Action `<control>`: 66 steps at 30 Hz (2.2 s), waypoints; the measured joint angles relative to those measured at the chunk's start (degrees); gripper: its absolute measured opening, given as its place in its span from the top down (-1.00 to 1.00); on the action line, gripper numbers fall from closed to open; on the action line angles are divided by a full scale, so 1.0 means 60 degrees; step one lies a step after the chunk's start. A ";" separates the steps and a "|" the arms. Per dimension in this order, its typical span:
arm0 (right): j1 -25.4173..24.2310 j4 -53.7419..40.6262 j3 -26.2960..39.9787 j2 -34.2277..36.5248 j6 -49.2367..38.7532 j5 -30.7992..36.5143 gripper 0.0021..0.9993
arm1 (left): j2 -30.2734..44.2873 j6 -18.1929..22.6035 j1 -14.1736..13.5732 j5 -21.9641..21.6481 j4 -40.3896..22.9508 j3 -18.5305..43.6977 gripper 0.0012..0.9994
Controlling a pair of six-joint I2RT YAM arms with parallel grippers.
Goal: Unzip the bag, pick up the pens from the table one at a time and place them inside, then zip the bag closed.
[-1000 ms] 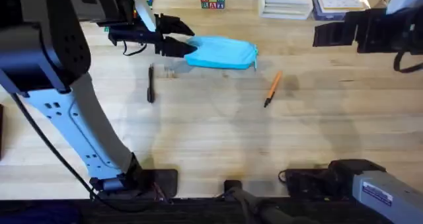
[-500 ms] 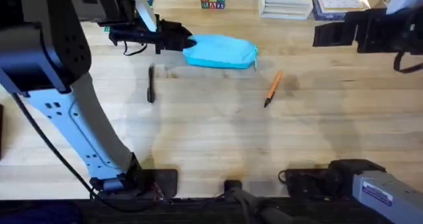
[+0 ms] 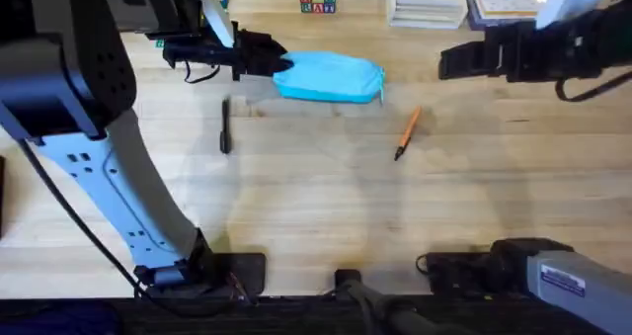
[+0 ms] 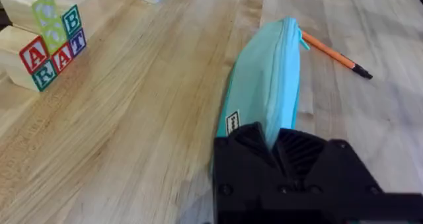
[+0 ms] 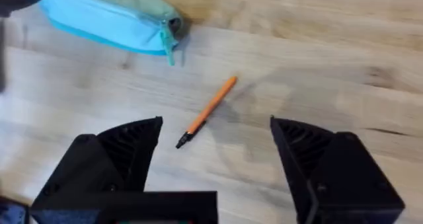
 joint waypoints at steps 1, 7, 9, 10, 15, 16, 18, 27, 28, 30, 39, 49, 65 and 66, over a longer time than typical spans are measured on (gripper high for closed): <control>0.0000 0.0000 0.0000 0.0127 -0.0051 -0.0158 -0.99 | 0.0000 0.0003 0.0000 0.0000 0.0000 0.0000 0.92; 0.0000 0.0091 0.0000 0.0871 -0.0541 -0.1034 -1.00 | 0.0000 0.0003 0.0000 0.0000 0.0000 0.0000 0.92; 0.0000 0.0174 0.0000 0.1119 -0.0662 -0.1269 -1.00 | 0.0000 0.0003 0.0000 -0.0001 0.0000 0.0000 0.92; 0.0000 0.0250 0.0000 0.1456 -0.0799 -0.1585 -1.00 | 0.0000 0.0003 0.0000 0.0000 0.0000 0.0000 0.92; 0.0000 0.0505 0.0000 0.1942 -0.0984 -0.2103 -1.00 | 0.0000 0.0003 0.0000 0.0000 0.0000 0.0000 0.92; 0.0000 0.0564 0.0000 0.2023 -0.1005 -0.2177 -1.00 | 0.0000 0.0001 0.0000 -0.0002 0.0000 0.0000 0.92; 0.0000 0.0675 0.0000 0.2177 -0.1044 -0.2295 -1.00 | 0.0000 0.0003 0.0000 0.0000 0.0000 0.0000 0.92; 0.0000 0.1200 0.0000 0.2754 -0.1225 -0.2633 -0.99 | 0.0000 0.0000 0.0000 0.0000 0.0000 0.0000 0.92; 0.0000 0.1285 0.0000 0.2818 -0.1226 -0.2685 -0.99 | 0.0000 0.0003 0.0000 0.0000 0.0000 0.0000 0.92; 0.0000 0.1488 0.0000 0.2958 -0.1250 -0.2825 -0.99 | 0.0000 0.0003 0.0000 0.0000 0.0000 0.0000 0.92; 0.0000 0.2346 0.0000 0.3897 -0.1288 -0.3172 -0.99 | 0.0000 0.0003 0.0000 0.0000 0.0000 0.0000 0.92; 0.0349 0.3293 0.0000 0.4653 -0.1292 -0.3172 -0.99 | 0.0000 0.0003 0.0000 0.0000 0.0000 0.0000 0.92; 0.0776 0.4200 0.0000 0.5044 -0.1281 -0.3170 -0.99 | 0.0000 0.0003 0.0000 -0.0004 0.0000 0.0000 0.92; 0.0776 0.4201 0.0000 0.5046 -0.1284 -0.3168 -0.99 | 0.0000 0.0003 0.0000 -0.0007 0.0000 0.0000 0.92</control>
